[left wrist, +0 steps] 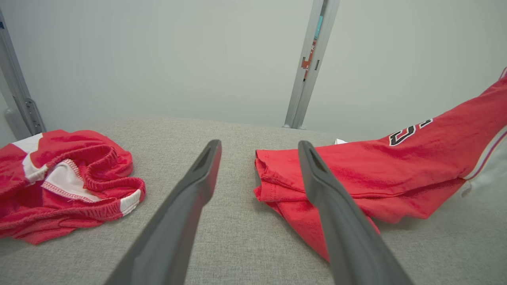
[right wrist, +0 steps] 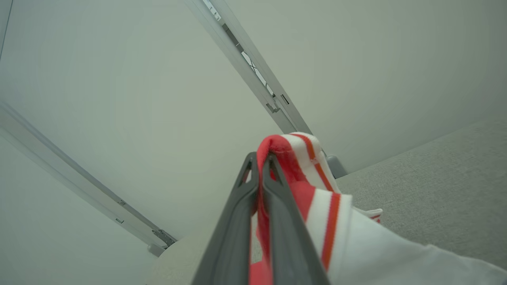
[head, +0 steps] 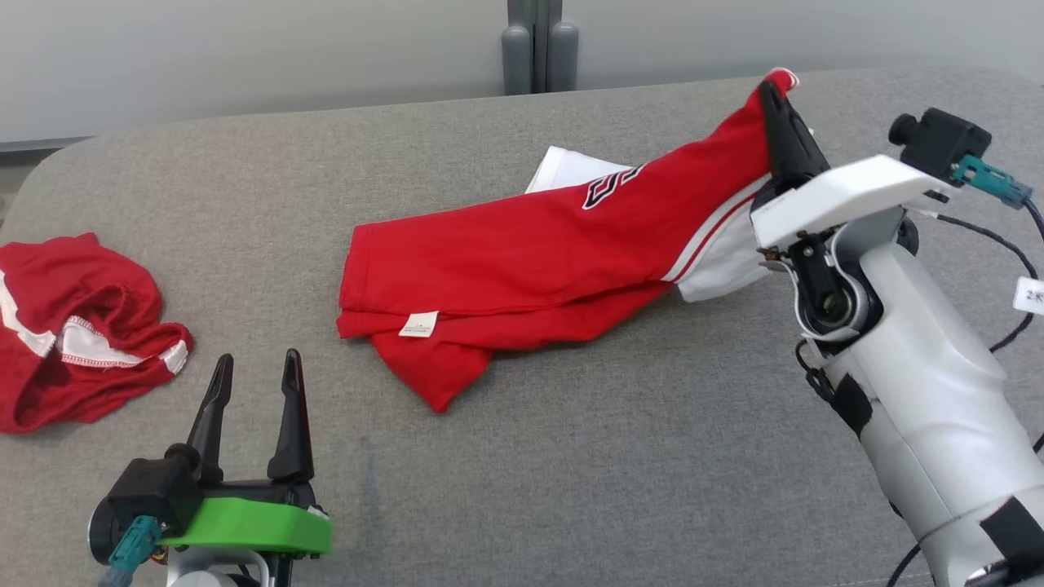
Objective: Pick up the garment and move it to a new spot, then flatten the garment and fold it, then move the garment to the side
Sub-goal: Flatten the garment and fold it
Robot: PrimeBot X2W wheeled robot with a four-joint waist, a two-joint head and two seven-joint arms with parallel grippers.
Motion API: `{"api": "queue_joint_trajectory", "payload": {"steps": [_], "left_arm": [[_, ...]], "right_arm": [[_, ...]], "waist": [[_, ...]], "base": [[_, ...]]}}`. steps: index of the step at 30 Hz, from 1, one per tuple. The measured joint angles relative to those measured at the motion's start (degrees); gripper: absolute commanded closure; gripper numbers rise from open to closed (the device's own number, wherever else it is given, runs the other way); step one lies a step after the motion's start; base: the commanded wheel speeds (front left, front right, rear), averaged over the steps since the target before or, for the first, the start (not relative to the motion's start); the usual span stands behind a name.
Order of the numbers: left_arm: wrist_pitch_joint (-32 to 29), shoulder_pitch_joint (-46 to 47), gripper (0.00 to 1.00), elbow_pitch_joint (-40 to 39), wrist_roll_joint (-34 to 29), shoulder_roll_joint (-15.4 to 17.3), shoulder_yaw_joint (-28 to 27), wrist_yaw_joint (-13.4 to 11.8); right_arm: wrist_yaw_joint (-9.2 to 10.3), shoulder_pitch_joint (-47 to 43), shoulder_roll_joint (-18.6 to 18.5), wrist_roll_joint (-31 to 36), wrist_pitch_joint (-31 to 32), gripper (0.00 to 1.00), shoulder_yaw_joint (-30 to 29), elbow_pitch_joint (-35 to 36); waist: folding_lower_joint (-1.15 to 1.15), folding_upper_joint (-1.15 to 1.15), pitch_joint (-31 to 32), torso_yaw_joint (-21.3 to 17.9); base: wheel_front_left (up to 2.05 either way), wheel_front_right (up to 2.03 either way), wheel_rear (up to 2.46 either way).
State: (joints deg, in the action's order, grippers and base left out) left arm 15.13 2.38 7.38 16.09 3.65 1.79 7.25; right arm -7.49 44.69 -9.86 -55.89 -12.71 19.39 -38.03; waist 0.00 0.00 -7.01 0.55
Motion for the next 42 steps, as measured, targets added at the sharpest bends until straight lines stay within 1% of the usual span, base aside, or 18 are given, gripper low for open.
{"api": "queue_joint_trajectory", "payload": {"steps": [3, 6, 9, 11, 14, 16, 19, 21, 24, 25, 26, 28, 30, 32, 36, 38, 42], "left_arm": [[0.0, 0.0, 0.0, 0.0, 0.0, -0.1, -0.2, 0.0], [0.0, 0.0, 0.0, -0.1, -0.1, -0.1, -0.4, 0.0], [0.0, 0.0, 0.0, -0.3, -0.1, -0.2, -0.4, 0.0], [0.0, 0.0, 0.0, -0.5, -0.1, -0.2, -0.5, 0.0], [0.0, 0.4, 0.0, -0.5, -0.2, -0.2, -0.3, 0.0], [0.0, 1.3, 0.0, -0.6, -0.2, -0.2, 0.0, 0.0], [0.0, 2.4, 0.0, -0.5, -0.2, -0.1, 0.5, 0.0], [0.0, 3.4, 0.0, -0.5, -0.2, -0.1, 1.2, 0.1], [0.0, 4.3, 0.0, -0.4, -0.2, -0.1, 1.8, 0.1], [0.0, 4.4, 0.0, -0.3, -0.2, -0.1, 1.9, 0.1], [0.0, 4.5, 0.0, -0.2, -0.2, 0.0, 2.0, 0.1], [0.0, 5.1, 0.0, -0.1, -0.2, 0.0, 2.3, 0.1], [0.0, 5.3, 0.0, 0.1, -0.2, 0.0, 2.4, 0.1], [0.0, 5.3, 0.0, 0.2, -0.2, 0.0, 2.3, 0.1], [0.0, 5.1, 0.0, 0.5, -0.2, 0.0, 1.9, 0.1], [0.0, 4.6, 0.0, 0.5, -0.2, 0.1, 1.5, 0.1], [0.0, 3.4, 0.0, 0.5, -0.2, 0.1, 0.5, 0.1]], "right_arm": [[0.0, -5.4, -0.9, 0.2, 2.7, 1.0, -3.3, 5.0], [0.01, -11.8, -1.1, 0.7, 5.9, 1.0, -7.4, 11.6], [0.01, -18.1, 1.0, 0.8, 9.8, 1.0, -12.9, 19.6], [0.0, -21.9, 3.1, 2.2, 12.8, 1.0, -16.6, 24.6], [0.01, -24.3, 4.8, 5.5, 17.5, 1.0, -22.6, 27.9], [0.0, -24.2, 5.8, 8.1, 20.3, 1.0, -25.7, 26.8], [0.01, -21.0, 6.4, 15.3, 21.3, 1.0, -30.3, 20.8], [0.01, -17.0, 6.4, 20.5, 19.8, 1.0, -32.9, 15.5], [0.0, -12.0, 6.6, 27.5, 15.7, 1.0, -35.5, 8.4], [0.0, -10.2, 6.6, 29.7, 14.4, 0.89, -36.5, 5.7], [0.0, -9.2, 6.5, 31.6, 13.7, 0.0, -36.9, 3.8], [0.0, -7.1, 6.2, 35.8, 11.9, 0.0, -38.1, -0.4], [0.0, -5.7, 5.7, 39.2, 10.1, 0.0, -38.2, -2.7], [0.0, -4.9, 4.8, 42.8, 7.7, 0.0, -36.9, -3.8], [0.0, -4.7, 3.5, 48.0, 3.6, 0.0, -33.2, -3.6], [-0.05, -5.9, 2.5, 51.5, 3.1, 0.0, -31.5, -3.2], [-0.04, -9.7, 1.4, 56.3, 2.9, 0.0, -32.7, -1.5]], "waist": [[0.0, 0.0, 0.0, -0.7], [0.0, 0.0, 0.0, -1.2], [0.0, 0.0, -0.3, -1.5], [0.0, 0.0, -0.6, -1.6], [0.0, 0.0, -1.4, -1.6], [0.0, 0.0, -2.0, -1.6], [0.0, 0.0, -3.1, -1.2], [0.0, 0.0, -3.9, -0.7], [0.0, 0.0, -4.9, 0.5], [0.0, 0.0, -5.2, 1.0], [0.0, 0.0, -5.5, 1.4], [0.0, 0.0, -6.1, 2.4], [0.0, 0.0, -6.5, 3.4], [0.0, 0.0, -6.9, 4.4], [0.0, 0.0, -6.8, 5.6], [0.0, 0.0, -6.2, 5.8], [0.0, 0.0, -4.6, 5.4]], "base": [[0.0, 0.0, 0.0], [0.0, 0.0, 0.0], [0.0, 0.0, 0.0], [0.0, 0.0, 0.0], [0.0, 0.0, 0.0], [0.0, 0.0, 0.0], [0.0, 0.0, 0.0], [0.0, 0.0, 0.0], [0.0, 0.0, 0.0], [0.0, 0.0, 0.0], [0.0, 0.0, 0.0], [0.0, 0.0, 0.0], [0.0, 0.0, 0.0], [0.0, 0.0, 0.0], [0.0, 0.0, 0.0], [0.0, 0.0, 0.0], [0.0, 0.0, 0.0]]}}
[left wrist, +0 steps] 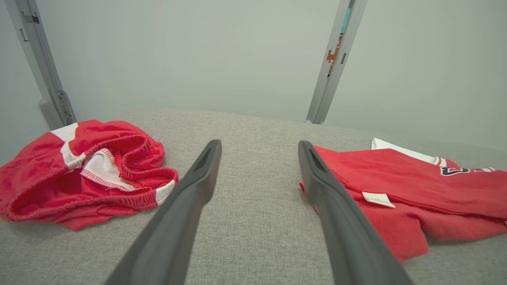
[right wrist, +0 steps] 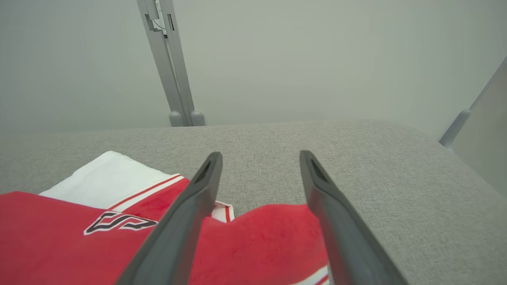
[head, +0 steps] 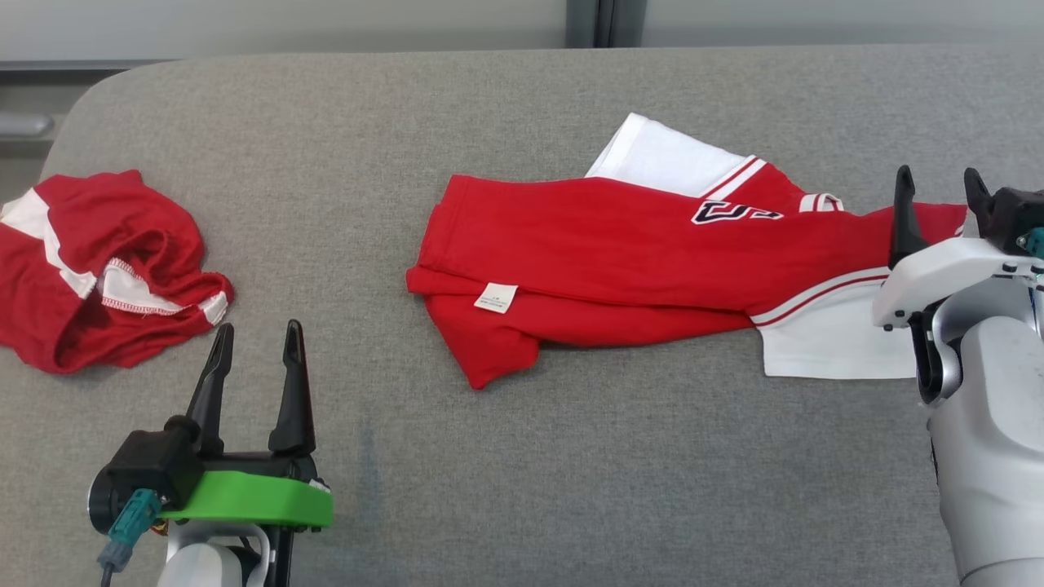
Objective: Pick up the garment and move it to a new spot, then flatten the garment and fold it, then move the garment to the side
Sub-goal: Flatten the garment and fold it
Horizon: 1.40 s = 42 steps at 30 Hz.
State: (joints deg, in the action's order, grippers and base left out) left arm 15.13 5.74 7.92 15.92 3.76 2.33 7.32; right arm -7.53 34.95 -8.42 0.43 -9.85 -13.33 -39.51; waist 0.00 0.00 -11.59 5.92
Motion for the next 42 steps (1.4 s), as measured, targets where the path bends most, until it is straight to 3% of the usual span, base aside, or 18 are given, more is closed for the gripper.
{"api": "queue_joint_trajectory", "payload": {"steps": [8, 17, 30, 38, 42], "left_arm": [[0.0, -2.3, 0.0, 0.1, -0.4, 0.0, -0.7, 0.0], [0.0, -3.9, 0.0, 0.5, -1.2, 0.0, -1.1, 0.0], [-0.3, -4.7, 0.0, 2.9, -1.8, 0.2, -1.1, 0.0], [-10.4, 8.2, 0.0, 13.1, 1.4, 2.1, 3.8, 0.0], [-16.7, 15.6, 0.0, 20.3, 4.0, 1.8, 3.6, 0.0]], "right_arm": [[0.0, -8.9, 1.4, 3.7, -1.9, 0.0, 4.5, 10.4], [0.0, -21.4, 2.7, 3.7, -3.4, 0.0, 9.8, 23.4], [0.0, -29.3, 4.3, -0.5, -0.9, 0.0, 11.5, 30.2], [0.0, -29.0, 4.8, -1.5, 0.2, 0.0, 13.4, 30.9], [0.0, -27.9, 5.1, -1.9, 0.3, 0.0, 14.6, 30.8]], "waist": [[0.0, 0.0, 4.1, -2.6], [0.0, 0.0, 7.6, -5.0], [0.0, 0.0, 8.3, -5.8], [0.0, 0.0, 5.8, -6.5], [0.0, 0.0, 4.2, -7.4]], "base": [[0.0, 0.0, 0.0], [0.0, 0.0, 0.0], [0.0, 0.0, 0.0], [0.0, 0.0, 0.0], [0.0, 0.0, 0.0]]}}
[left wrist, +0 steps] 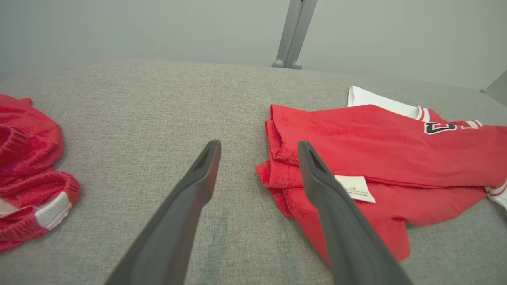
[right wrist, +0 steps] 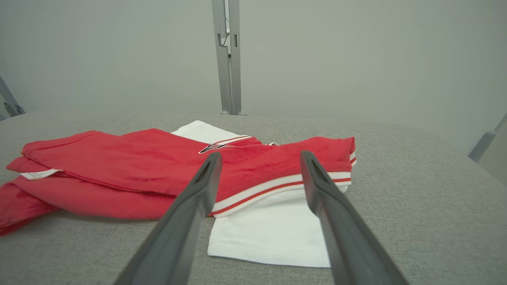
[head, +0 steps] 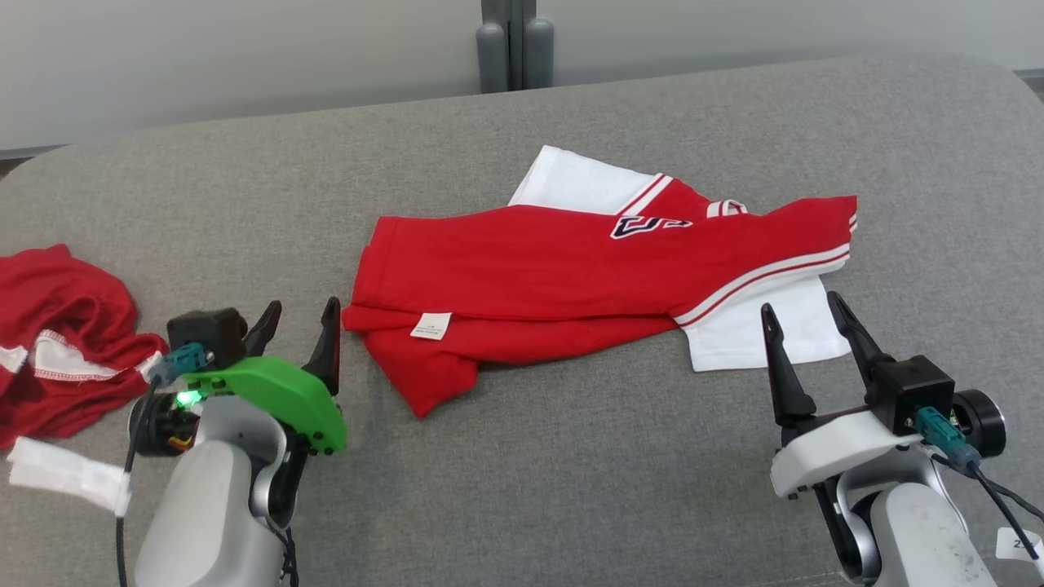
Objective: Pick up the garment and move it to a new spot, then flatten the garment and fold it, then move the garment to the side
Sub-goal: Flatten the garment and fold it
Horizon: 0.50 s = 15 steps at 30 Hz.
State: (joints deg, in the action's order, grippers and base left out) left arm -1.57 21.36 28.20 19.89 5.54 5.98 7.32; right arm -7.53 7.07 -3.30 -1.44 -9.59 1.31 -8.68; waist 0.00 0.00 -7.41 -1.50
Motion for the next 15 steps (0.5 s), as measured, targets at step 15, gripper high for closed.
{"api": "queue_joint_trajectory", "payload": {"steps": [15], "left_arm": [[-7.7, 13.5, 0.0, 15.7, 1.1, -0.9, 2.6, -0.8]], "right_arm": [[0.0, 2.1, 0.3, -0.5, -0.9, 0.0, 0.9, -1.6]], "waist": [[0.0, 0.0, -4.5, -3.9]], "base": [[0.0, 0.0, 0.0]]}}
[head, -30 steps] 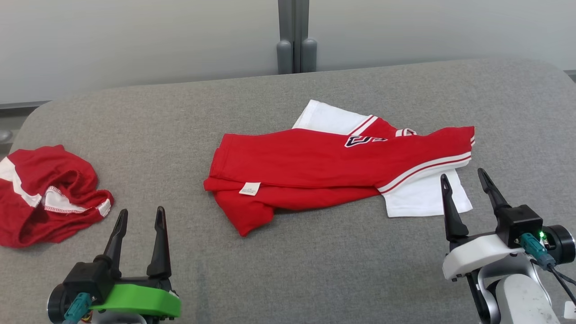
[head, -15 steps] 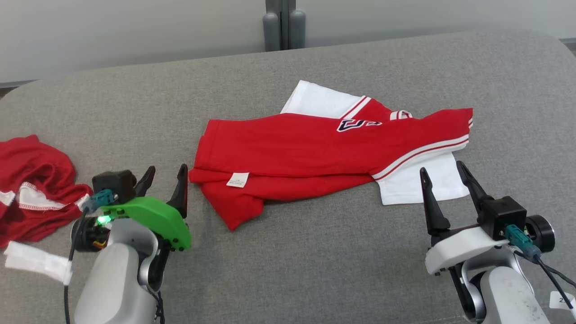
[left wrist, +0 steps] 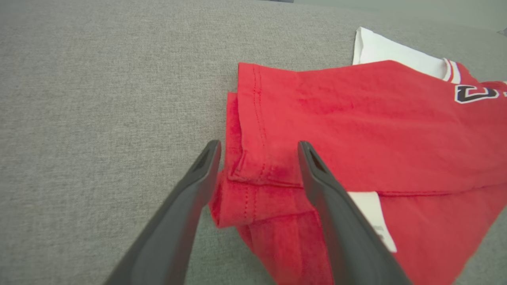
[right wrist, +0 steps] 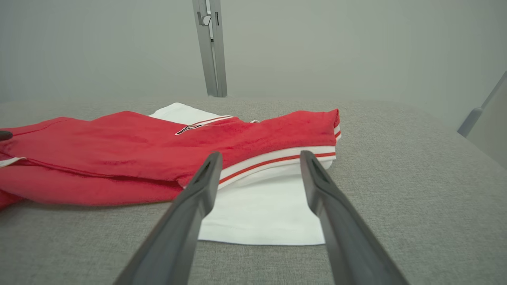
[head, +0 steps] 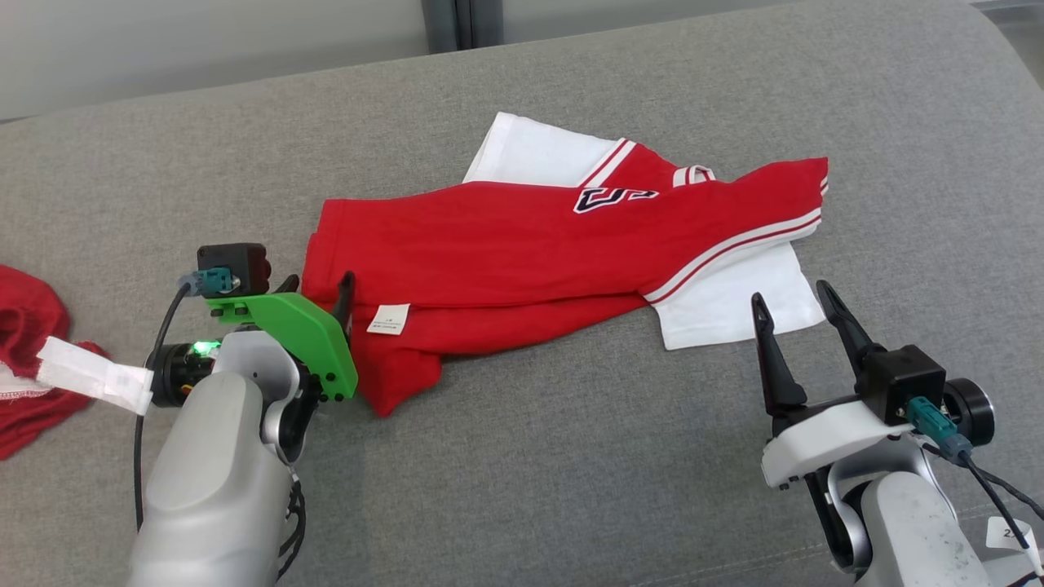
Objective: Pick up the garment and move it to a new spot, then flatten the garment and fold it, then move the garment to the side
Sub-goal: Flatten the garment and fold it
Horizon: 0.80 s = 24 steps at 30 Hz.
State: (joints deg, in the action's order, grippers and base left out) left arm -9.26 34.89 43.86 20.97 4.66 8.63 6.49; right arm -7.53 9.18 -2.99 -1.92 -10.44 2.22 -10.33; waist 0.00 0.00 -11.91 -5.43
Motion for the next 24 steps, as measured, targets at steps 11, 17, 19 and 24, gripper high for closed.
{"api": "queue_joint_trajectory", "payload": {"steps": [11, 17, 19, 24], "left_arm": [[0.3, 2.0, 1.0, 3.8, 0.0, -0.1, 1.8, -0.3], [3.1, 1.8, 1.0, 1.2, 1.3, -0.4, 1.9, 0.1], [4.2, 0.7, 1.0, -1.7, 3.3, -0.6, 1.5, 0.2], [4.7, -6.8, 1.0, -13.0, 6.4, -1.0, 1.0, 0.5]], "right_arm": [[0.0, 0.5, 0.1, -0.1, -0.1, 0.0, -0.3, -0.5], [0.0, 0.4, 0.1, -0.1, -0.1, 0.0, -0.8, -0.5], [0.0, 0.3, 0.1, -0.1, 0.0, 0.0, -1.2, -0.4], [0.0, -0.7, 0.1, -0.1, 0.5, 0.0, -2.1, 0.3]], "waist": [[0.0, 0.0, 0.2, 0.2], [0.0, 0.0, 1.0, 1.4], [0.0, 0.0, 1.3, 1.8], [0.0, 0.0, 2.1, 3.4]], "base": [[0.0, 0.0, 0.0], [0.0, 0.0, 0.0], [0.0, 0.0, 0.0], [0.0, 0.0, 0.0]]}}
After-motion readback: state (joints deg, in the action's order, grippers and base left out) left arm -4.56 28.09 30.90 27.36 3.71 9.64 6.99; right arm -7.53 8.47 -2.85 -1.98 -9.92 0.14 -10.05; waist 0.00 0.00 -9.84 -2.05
